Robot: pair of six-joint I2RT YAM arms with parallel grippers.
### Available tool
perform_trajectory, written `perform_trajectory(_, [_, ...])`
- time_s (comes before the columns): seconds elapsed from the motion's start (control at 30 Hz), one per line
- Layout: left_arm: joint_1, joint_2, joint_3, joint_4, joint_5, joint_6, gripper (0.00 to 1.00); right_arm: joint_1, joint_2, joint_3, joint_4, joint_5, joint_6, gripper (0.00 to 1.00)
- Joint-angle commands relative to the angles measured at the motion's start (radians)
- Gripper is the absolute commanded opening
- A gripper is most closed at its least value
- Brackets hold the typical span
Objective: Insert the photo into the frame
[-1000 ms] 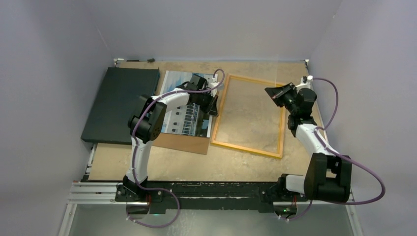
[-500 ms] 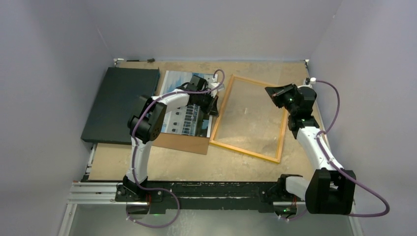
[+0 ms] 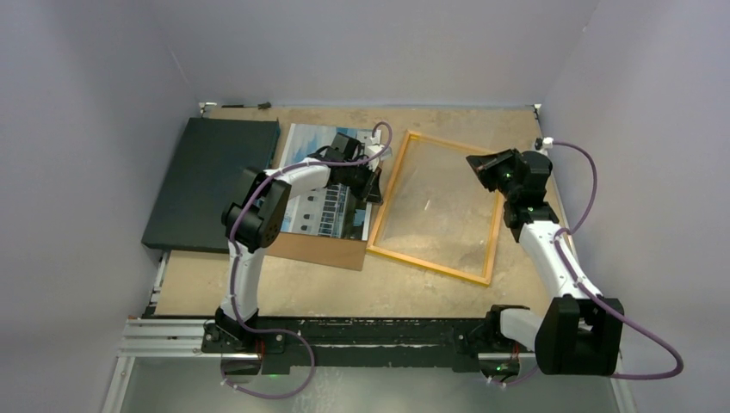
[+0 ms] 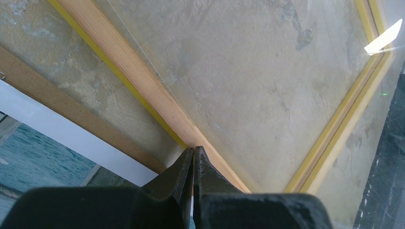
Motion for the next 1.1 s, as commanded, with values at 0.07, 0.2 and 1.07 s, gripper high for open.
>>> perform_trajectory(0.07, [-0.018, -0.02, -0.047, -0.038, -0.029, 0.006, 0.0, 0.016, -0.028, 0.001, -0.033, -0.007, -0.055, 0.0])
perform_trajectory(0.2, [-0.017, -0.023, -0.052, -0.035, -0.029, 0.007, 0.0, 0.017, 0.026, 0.004, 0.019, -0.066, -0.089, 0.0])
perform_trajectory(1.07, [-0.017, -0.031, -0.04, -0.048, -0.036, 0.022, 0.0, -0.036, 0.147, 0.06, 0.036, -0.198, -0.224, 0.0])
